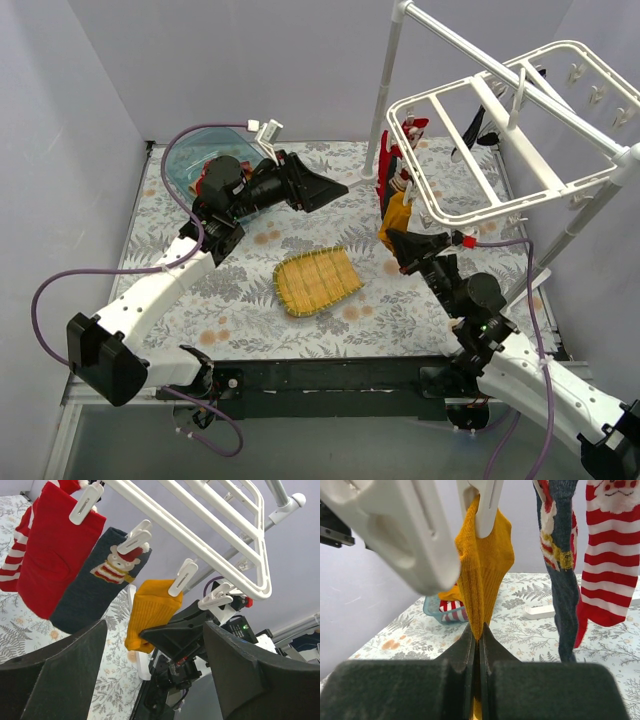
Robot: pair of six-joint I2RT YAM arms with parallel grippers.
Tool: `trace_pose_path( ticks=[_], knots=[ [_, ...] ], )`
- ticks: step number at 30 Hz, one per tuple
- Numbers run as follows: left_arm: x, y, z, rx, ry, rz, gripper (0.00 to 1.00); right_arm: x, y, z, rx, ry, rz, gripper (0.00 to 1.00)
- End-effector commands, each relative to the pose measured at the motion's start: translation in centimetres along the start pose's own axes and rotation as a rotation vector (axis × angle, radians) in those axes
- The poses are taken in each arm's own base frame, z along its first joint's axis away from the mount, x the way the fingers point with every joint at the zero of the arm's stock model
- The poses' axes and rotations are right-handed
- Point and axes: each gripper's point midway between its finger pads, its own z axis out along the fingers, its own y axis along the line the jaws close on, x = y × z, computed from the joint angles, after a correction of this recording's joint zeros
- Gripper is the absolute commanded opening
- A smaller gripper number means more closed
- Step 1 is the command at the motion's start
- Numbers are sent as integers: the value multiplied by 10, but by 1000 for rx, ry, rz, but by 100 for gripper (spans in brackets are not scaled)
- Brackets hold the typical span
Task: Remove the socks clipped to the hanger
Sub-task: Remove the sock from the hanger.
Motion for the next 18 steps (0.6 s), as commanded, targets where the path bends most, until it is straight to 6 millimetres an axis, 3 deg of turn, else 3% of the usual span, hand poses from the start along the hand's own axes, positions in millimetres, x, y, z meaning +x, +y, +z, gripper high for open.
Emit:
trace_pose_path(
  ticks=[1,11,18],
  knots=[
    [-20,-34,1,54,-46,69,75,-23,0,9,31,-37,-21,1],
    [-8,-55,28,36,-38,101,57,-30,1,15,45,-19,-46,1],
    [5,-61,55,-60,-49,169,46,-40,18,20,-26,-11,-56,1]
  ],
)
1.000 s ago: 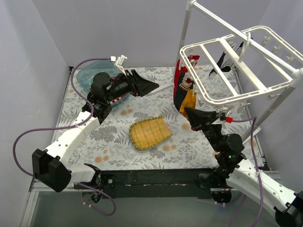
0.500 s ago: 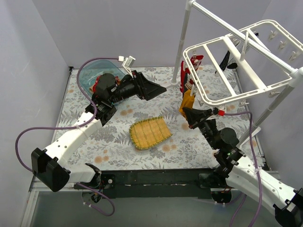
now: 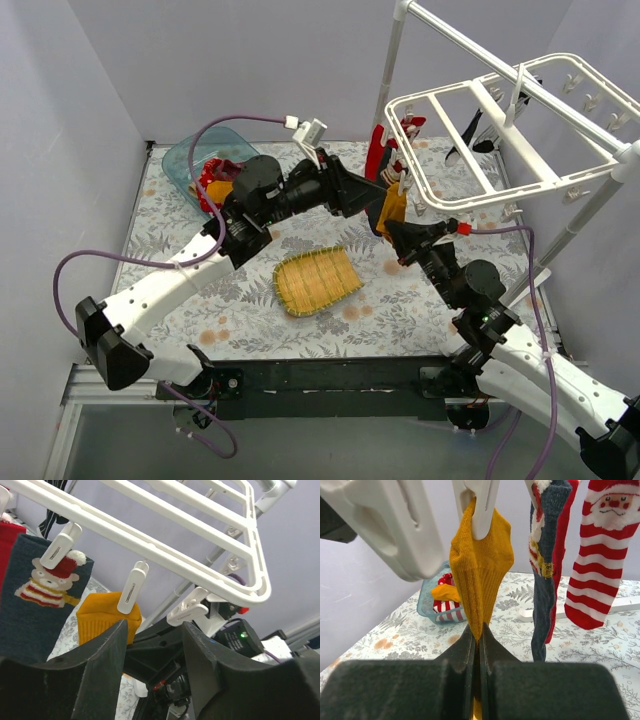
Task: Remove the socks clipped to the hanger
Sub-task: Remove the sock from the hanger.
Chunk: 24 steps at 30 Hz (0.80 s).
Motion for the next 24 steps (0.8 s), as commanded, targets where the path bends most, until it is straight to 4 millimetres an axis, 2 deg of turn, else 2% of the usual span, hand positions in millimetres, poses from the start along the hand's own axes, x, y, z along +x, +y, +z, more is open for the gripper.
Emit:
trace_pose_path(
  ticks=[1,4,5,7,8,9,10,11,14,21,24],
  knots=[
    [-6,-2,13,-117,-55,91,45,-28,17,6,-61,-43,-12,1],
    [0,-3,20,-185,-64,110,39,-27,25,8,-99,-30,-12,1],
    [-6,-2,21,-216,-89,132,38,-28,29,9,-117,-28,-8,1],
    [1,-6,26,-247,-91,151,37,-27,32,11,-133,-20,1,1],
    [-2,-1,26,-289,-109,175,37,-28,35,11,-147,-24,6,1],
    [-5,-4,27,-301,-123,185,37,-28,37,11,-156,-23,9,1],
    [-2,-9,28,-306,-120,195,36,-28,38,12,-158,-23,16,1],
    [-1,-5,30,-342,-128,206,36,-29,39,12,-166,-27,22,1],
    [3,-8,33,-376,-129,246,36,-28,44,13,-187,-20,36,1],
    [-2,-6,28,-491,-181,304,36,-33,46,14,-191,-32,56,1],
    [-4,-14,27,-480,-187,307,36,-35,45,14,-182,-37,61,1]
  ],
)
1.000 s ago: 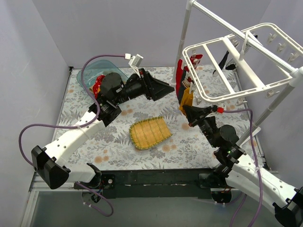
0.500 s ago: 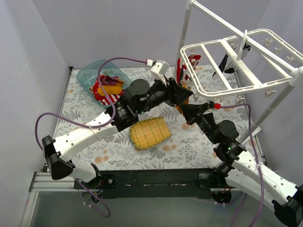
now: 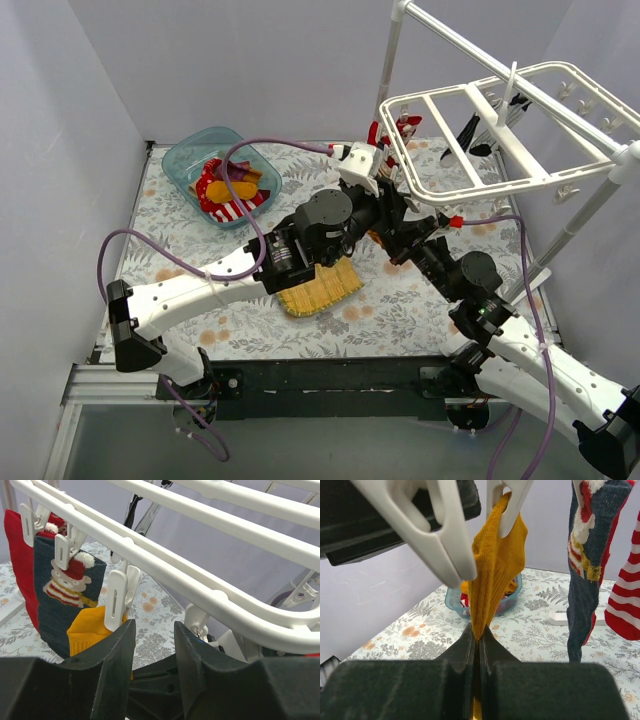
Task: Remove the socks clipped to the hanger
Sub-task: Remove the sock from the hanger.
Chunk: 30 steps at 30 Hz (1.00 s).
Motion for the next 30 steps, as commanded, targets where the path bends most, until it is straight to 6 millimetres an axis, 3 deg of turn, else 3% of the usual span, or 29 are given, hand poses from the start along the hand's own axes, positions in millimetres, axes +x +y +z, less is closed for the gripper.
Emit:
trace_pose_path(
  ticks=[1,7,11,20,30],
  knots=[
    [-31,-1,-10,-36,-66,16,36,-33,12,5,-28,-79,22,1],
    [-47,-12,-26,27,-82,-40,36,-33,11,6,-22,-76,26,1],
    [-52,-4,-30,-14,-96,-40,36,-33,11,8,-23,-74,24,1],
    [-54,18,-31,-149,-111,28,40,-44,15,11,-32,-105,28,1],
    [-50,15,-20,-183,-106,132,49,-48,17,22,-39,-114,17,1]
  ],
)
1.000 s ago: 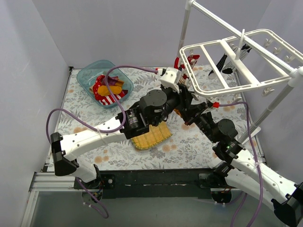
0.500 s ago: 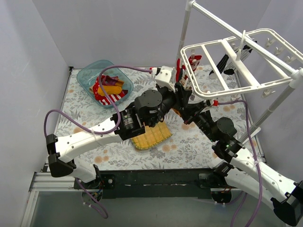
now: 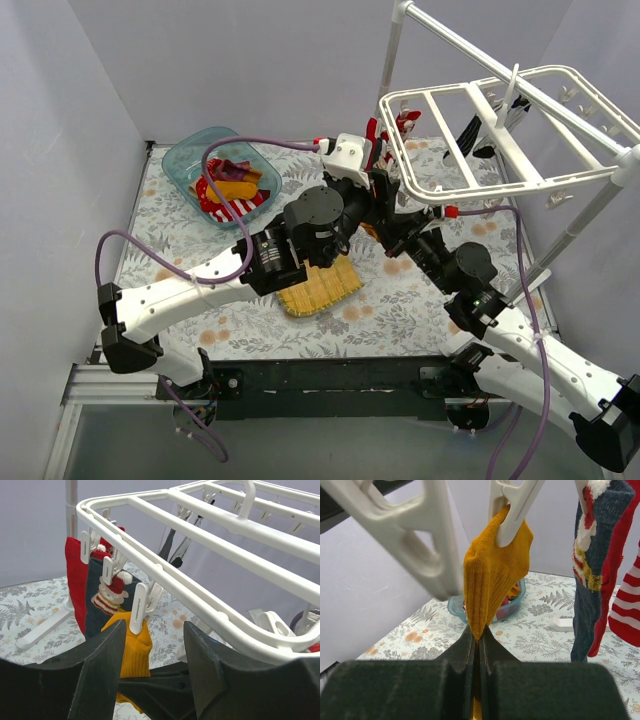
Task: Remove the socks clipped to the hanger
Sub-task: Remove the sock from the hanger.
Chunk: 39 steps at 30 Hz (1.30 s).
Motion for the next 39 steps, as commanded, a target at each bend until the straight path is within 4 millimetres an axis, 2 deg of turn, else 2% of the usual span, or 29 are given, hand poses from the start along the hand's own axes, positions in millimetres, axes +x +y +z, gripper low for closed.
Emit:
trace_pose_path(
  ticks=[1,9,21,23,24,30,36,39],
  knots=[
    [-11,-2,0,-37,-25,57,50,-40,14,9,-38,-105,-4,1],
    [-5,6,8,-111,-35,113,49,-45,18,12,-52,-105,-14,1],
    [4,0,22,-126,-62,172,53,-44,20,15,-62,-91,-15,1],
    [8,5,24,-155,-59,199,53,-44,22,15,-69,-88,-15,1],
    [1,4,25,-163,-96,177,54,-44,22,15,-69,-89,-17,1],
    [-16,11,26,-212,-191,190,56,-44,24,14,-81,-80,-16,1],
    [-20,9,30,-219,-220,213,56,-45,25,12,-83,-81,-16,1],
    [-16,7,33,-215,-213,233,56,-46,26,11,-86,-80,-16,1]
  ],
)
